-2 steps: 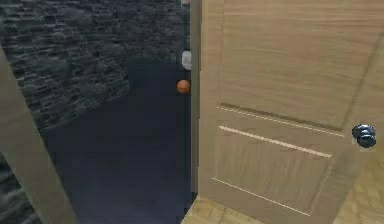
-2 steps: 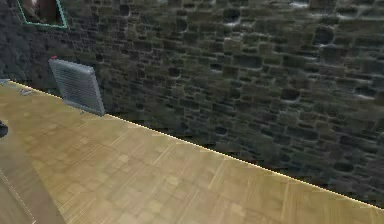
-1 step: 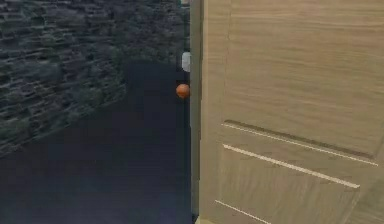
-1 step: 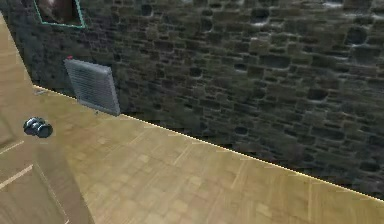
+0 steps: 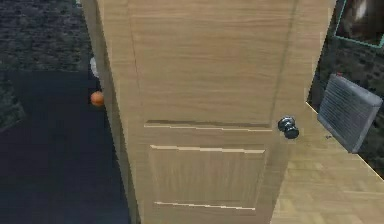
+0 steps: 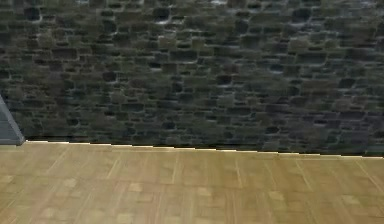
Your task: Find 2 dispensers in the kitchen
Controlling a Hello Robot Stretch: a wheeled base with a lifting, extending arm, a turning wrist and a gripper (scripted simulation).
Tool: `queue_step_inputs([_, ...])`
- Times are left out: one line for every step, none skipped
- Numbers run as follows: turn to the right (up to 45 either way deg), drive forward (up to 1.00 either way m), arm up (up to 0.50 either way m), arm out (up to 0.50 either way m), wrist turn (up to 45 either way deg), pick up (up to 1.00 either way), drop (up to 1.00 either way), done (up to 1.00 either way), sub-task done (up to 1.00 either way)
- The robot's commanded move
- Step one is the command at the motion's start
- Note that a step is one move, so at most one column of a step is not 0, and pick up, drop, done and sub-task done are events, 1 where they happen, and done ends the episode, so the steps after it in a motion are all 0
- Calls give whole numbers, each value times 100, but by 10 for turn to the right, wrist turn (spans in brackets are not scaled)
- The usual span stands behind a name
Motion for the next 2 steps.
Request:
queue_step_inputs([0, 15, 0, 0, 0, 0, 0, 0, 0])
queue_step_inputs([-180, 0, 0, 0, 0, 0, 0, 0, 0])
